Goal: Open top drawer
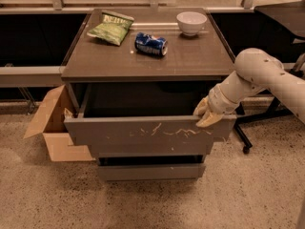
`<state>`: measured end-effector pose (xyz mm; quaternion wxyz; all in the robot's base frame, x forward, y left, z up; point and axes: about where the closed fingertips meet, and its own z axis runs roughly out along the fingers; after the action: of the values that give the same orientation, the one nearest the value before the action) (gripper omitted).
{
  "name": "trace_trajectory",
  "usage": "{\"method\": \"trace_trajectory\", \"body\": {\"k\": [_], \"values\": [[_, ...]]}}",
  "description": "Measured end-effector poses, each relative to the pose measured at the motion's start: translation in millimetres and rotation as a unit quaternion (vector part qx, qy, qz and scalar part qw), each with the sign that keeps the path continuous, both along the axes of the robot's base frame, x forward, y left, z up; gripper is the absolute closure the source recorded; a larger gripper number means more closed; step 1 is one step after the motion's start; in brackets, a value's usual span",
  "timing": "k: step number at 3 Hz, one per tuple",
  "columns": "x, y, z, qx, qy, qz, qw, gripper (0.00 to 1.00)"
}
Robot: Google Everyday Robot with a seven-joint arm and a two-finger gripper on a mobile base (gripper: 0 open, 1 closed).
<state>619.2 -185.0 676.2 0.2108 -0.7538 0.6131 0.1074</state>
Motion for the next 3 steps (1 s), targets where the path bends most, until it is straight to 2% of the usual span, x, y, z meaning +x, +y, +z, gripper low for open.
{"method": "trace_trajectory", "body": {"k": [1, 2, 3], "values": [[-4.2, 1.0, 2.5, 0.002, 0.001, 0.001, 1.0000, 1.00], [-5.4, 0.9, 2.4, 0.002, 0.001, 0.001, 1.0000, 0.85], [-5.4, 0.9, 2.4, 0.002, 0.001, 0.001, 1.0000, 0.64]]}}
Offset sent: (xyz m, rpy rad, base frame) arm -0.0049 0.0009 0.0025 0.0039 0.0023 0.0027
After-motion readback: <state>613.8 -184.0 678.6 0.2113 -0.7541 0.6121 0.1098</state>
